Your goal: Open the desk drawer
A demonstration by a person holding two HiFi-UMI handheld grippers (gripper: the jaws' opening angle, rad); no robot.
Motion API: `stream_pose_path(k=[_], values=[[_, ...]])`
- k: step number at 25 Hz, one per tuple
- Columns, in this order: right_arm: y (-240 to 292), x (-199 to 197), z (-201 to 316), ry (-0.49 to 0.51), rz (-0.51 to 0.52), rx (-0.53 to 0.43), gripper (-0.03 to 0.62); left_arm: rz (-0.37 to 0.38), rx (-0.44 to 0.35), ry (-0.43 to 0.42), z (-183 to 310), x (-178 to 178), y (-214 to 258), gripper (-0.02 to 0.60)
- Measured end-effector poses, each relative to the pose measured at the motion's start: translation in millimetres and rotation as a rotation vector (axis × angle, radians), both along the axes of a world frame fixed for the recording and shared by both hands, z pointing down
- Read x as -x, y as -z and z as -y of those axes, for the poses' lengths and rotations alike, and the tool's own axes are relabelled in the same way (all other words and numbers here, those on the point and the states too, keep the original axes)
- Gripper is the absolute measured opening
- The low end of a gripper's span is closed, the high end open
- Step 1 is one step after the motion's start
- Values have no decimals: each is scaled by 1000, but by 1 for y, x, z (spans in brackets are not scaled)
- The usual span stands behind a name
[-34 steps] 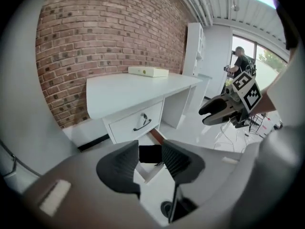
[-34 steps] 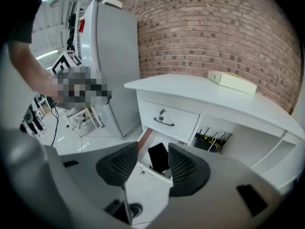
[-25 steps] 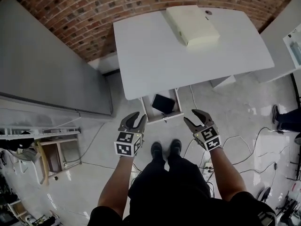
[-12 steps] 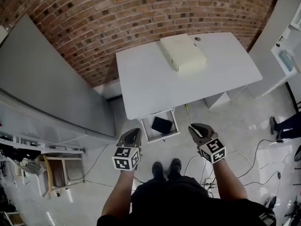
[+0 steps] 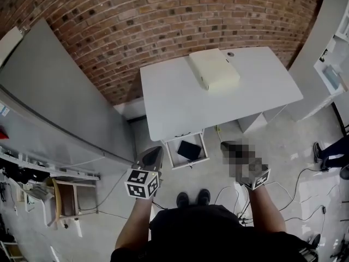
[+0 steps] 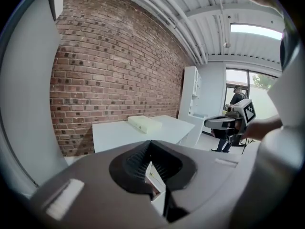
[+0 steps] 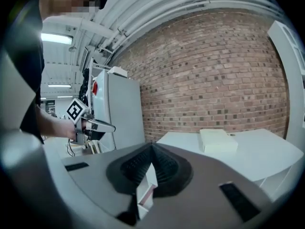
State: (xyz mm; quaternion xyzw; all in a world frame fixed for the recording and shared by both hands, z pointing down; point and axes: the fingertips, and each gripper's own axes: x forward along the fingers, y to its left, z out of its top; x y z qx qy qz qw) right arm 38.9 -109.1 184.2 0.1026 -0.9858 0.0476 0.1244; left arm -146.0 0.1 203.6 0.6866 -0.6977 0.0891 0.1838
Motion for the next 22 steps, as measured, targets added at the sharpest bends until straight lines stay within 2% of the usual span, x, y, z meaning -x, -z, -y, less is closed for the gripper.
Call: stream_pose_path(k=[8,12,18,22], values=[[56,7,-16,26,107,-58,12,12,-60,18,-8,14,35,11],[78,5,-12,0,144,-77,12,5,-101,59,-10,34,52,11],[88,12,-17,12,125,-144,12,32,-125,76,-9,52,73,12],[84,14,-22,14,117,-144,12,34,-138,69,-9,52,78,11]])
